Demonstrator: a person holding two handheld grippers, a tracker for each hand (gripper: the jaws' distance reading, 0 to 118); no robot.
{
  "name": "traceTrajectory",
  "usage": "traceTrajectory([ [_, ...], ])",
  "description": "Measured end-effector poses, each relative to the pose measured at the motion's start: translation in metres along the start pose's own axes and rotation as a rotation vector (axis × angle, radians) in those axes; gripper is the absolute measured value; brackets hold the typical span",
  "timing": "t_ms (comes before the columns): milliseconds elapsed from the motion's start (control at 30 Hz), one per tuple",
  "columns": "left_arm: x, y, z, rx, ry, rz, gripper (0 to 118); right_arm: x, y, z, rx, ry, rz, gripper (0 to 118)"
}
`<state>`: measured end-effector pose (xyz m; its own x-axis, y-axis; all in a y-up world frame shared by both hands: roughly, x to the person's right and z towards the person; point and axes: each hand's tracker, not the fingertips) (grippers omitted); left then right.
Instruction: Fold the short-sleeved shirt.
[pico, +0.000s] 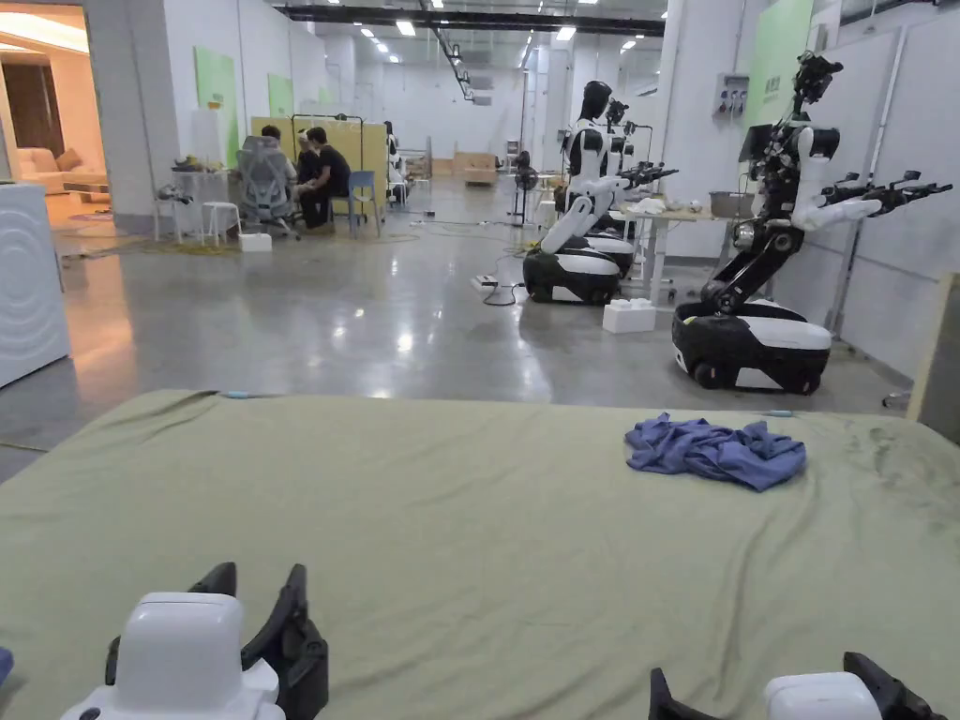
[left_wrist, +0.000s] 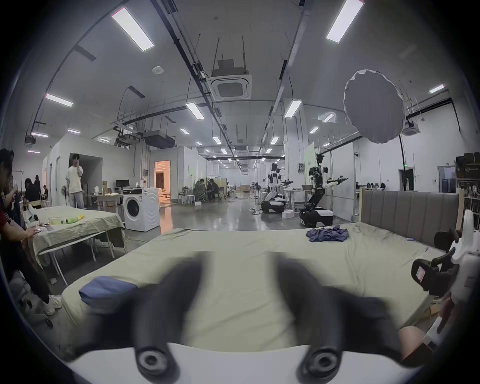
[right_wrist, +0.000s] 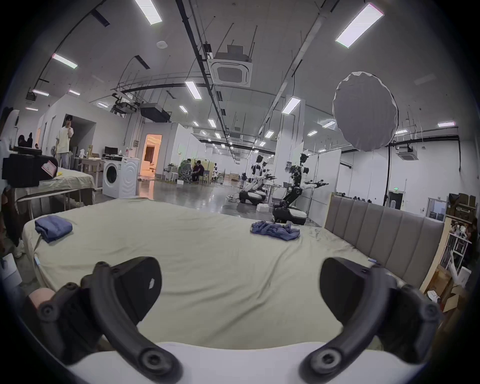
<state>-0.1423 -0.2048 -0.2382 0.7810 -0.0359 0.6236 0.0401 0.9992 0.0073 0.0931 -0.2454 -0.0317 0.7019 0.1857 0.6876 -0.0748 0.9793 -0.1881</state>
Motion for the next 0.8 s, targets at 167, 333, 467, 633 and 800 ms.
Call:
traceTrajectory([
  [167, -0.003, -0.002, 0.005, 0.027, 0.009, -0.032, 118, 0.000, -0.011, 0.002, 0.046, -0.025, -0.009, 118],
  [333, -0.001, -0.010, 0.006, 0.003, 0.007, -0.010, 118, -0.002, 0.002, 0.000, 0.044, -0.049, -0.025, 118],
  [467, -0.002, -0.020, 0.004, 0.029, 0.015, -0.009, 118, -0.003, -0.007, -0.007, 0.088, -0.075, 0.012, 118],
  [633, 0.003, -0.048, -0.007, 0.080, -0.002, -0.082, 118, -0.004, -0.026, -0.024, 0.114, -0.059, 0.017, 118],
  [800, 0.003, -0.081, -0.014, 0.015, -0.019, -0.022, 118, -0.003, -0.032, -0.030, 0.078, -0.046, -0.003, 118],
])
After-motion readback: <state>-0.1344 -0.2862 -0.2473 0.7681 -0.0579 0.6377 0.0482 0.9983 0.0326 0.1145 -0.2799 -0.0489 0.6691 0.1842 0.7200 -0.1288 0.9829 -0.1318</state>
